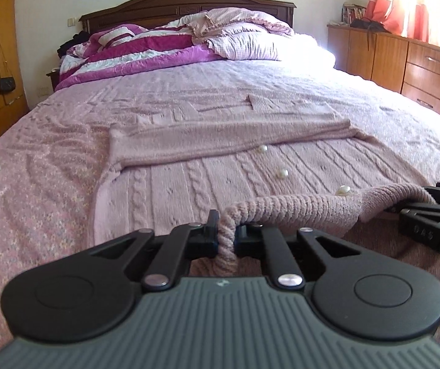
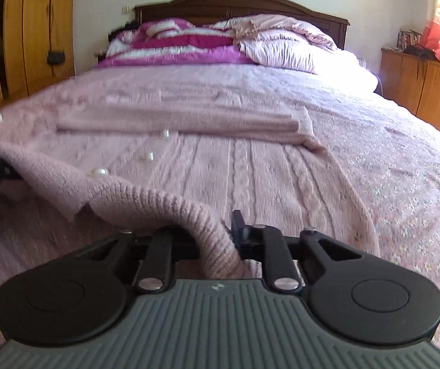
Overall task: Fold small clothes
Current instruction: 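Lift the hem with both grippers and carry it toward the collar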
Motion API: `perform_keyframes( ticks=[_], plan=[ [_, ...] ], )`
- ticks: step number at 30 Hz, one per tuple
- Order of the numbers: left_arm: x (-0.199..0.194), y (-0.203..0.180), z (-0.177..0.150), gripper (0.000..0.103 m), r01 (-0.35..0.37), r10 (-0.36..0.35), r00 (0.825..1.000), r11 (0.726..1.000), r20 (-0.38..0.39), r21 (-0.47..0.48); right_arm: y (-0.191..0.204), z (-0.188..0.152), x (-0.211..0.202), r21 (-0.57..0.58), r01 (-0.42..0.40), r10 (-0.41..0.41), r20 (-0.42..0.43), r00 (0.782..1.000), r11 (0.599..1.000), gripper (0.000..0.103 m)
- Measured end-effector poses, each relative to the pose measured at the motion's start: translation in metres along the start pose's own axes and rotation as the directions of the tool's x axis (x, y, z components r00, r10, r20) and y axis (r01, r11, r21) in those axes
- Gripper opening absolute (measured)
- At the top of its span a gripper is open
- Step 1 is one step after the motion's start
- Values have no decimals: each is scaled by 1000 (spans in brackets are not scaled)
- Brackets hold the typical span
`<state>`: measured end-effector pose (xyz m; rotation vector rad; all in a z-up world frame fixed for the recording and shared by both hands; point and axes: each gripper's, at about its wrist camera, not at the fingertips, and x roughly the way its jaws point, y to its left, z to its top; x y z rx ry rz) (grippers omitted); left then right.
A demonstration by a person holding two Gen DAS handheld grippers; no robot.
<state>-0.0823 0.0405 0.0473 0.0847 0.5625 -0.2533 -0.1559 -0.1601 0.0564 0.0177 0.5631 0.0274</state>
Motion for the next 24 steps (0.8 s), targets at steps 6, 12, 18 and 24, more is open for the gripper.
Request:
perform_keyframes(
  ticks=[6, 12, 18, 24],
  plan=[
    [5, 8, 20, 10, 15, -14, 999, 999, 29, -45, -12, 28, 0, 59, -75, 72, 51, 996, 995, 16],
    [10, 12, 40, 10, 6, -3, 998, 999, 70, -51, -10, 53, 8, 40, -112, 107, 108, 988, 993, 11],
    [16, 18, 63, 10, 1, 7, 993, 998, 120, -66, -12, 79, 18, 35, -128, 121, 163, 979, 991, 8],
    [25, 21, 86, 10, 3, 10, 988, 997, 156, -79, -17, 104, 29, 66, -147, 131, 204, 970, 987, 8]
  ],
)
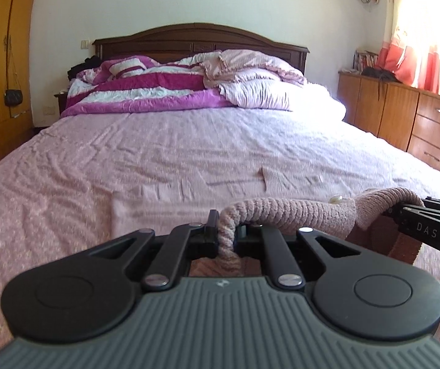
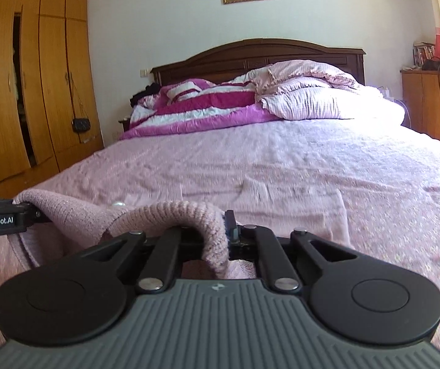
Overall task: Fold small clothes
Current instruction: 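Lift the hem with both grippers and carry it toward the collar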
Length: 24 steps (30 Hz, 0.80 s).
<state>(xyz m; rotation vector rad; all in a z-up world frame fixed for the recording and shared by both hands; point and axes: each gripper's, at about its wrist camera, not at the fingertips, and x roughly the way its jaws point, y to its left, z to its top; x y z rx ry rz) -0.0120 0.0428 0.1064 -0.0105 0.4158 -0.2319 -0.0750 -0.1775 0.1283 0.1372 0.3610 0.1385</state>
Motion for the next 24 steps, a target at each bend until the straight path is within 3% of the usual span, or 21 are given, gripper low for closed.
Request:
perform_keyframes(
  ticks=[12, 19, 24],
  plan=[
    [43, 5, 44, 10, -26, 26, 996, 1000, 82, 4, -4, 43, 40, -23, 12, -10, 97, 995, 1000, 8],
    [89, 11, 52, 10, -58, 58, 995, 998, 79, 6, -11, 54, 89, -17, 17, -16, 97, 995, 1000, 8],
    [132, 18, 42, 10, -72, 72, 997, 997, 23, -1, -15, 50, 134, -18, 30, -29, 54, 998, 999, 8]
  ],
)
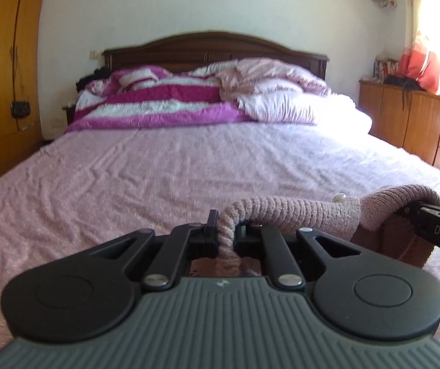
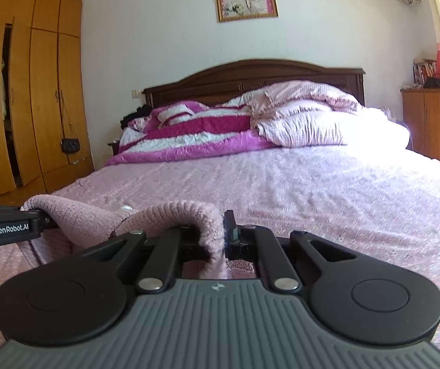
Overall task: Fold small clothes
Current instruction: 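Lift the hem with both grippers and carry it toward the collar, then lay the hem down on the collar and open both grippers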
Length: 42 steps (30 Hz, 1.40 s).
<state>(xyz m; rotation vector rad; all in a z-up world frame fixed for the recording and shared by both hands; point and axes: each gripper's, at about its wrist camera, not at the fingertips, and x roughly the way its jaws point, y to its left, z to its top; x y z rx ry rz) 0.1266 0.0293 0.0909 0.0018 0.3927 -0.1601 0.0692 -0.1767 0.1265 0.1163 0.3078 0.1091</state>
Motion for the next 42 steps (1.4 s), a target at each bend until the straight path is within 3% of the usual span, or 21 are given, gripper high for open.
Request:
perform_keyframes(
  ticks=[8, 13, 19, 21, 23, 26, 29, 42],
  plan=[
    [56, 5, -26, 10, -5, 7, 996, 1000, -87, 25, -7, -30, 65, 18, 48, -46, -100, 994, 999, 8],
    [78, 8, -43, 12, -16, 19, 987, 1000, -157, 22, -15, -50, 93, 51, 69, -58, -203, 977, 996, 8],
    [78, 3, -48, 13, -27, 35, 988, 998, -152, 57, -19, -64, 103, 59, 70, -55, -226, 973, 996, 12],
    [75, 3, -46, 22, -39, 48, 986, 998, -158, 58, -18, -65, 99, 65, 52, -37, -210, 977, 997, 20],
    [71, 3, -44, 43, -70, 78, 984, 996, -160, 59, -18, -66, 95, 69, 44, -30, -199, 980, 997, 30],
    [61, 7, -41, 54, -91, 98, 982, 994, -162, 54, -16, -66, 80, 59, 48, -36, -185, 982, 997, 43],
    [47, 12, -39, 59, -82, 86, 983, 996, -164, 35, -15, -66, 62, 57, 57, -47, -175, 984, 997, 52],
    [-8, 14, -45, 60, -79, 88, 980, 995, -176, 61, -16, -72, -3, 54, 58, -47, -187, 981, 997, 52]
  ],
)
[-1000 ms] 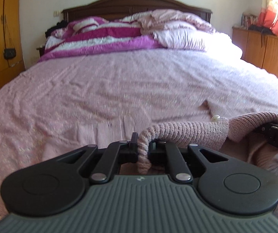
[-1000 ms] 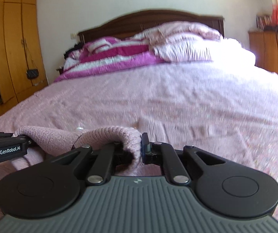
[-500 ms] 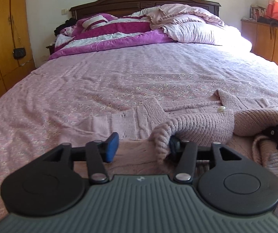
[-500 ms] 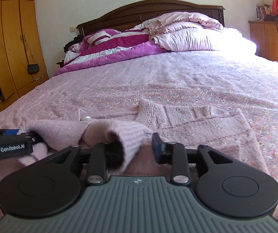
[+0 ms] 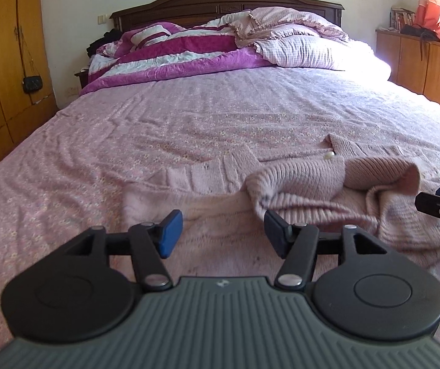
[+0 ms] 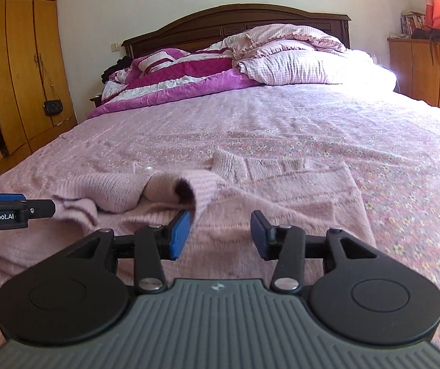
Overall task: Fold small clothes
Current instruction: 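Lay the hem down on the collar and open both grippers, then smooth the folded cardigan edge with the left gripper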
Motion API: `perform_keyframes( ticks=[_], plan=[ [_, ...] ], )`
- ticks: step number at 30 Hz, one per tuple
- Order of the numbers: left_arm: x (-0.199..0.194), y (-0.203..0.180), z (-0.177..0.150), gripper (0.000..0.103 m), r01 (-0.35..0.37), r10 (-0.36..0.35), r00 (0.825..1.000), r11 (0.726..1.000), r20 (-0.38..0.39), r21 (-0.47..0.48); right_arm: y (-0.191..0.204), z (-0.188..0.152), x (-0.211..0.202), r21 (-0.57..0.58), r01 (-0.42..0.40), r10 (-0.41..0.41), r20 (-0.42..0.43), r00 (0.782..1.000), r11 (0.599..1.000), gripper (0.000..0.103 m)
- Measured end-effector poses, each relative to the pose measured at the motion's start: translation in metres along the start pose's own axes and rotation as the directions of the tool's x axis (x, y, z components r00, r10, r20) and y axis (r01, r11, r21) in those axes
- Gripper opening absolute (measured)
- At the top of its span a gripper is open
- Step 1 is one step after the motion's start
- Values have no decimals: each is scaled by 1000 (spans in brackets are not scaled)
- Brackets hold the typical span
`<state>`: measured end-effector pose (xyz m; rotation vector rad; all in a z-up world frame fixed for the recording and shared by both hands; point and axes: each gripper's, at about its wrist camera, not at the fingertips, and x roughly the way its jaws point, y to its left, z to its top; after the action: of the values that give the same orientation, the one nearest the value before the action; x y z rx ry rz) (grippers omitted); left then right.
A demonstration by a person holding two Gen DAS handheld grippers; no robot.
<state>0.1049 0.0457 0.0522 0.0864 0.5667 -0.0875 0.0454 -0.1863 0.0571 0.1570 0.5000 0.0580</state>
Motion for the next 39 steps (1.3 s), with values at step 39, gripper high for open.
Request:
perform_keyframes(
  ticks=[39],
  plan=[
    [12, -75, -41, 60, 66, -73, 997, 958, 15, 280, 7, -36, -38, -52, 21, -23, -37, 999, 998, 52]
  ],
)
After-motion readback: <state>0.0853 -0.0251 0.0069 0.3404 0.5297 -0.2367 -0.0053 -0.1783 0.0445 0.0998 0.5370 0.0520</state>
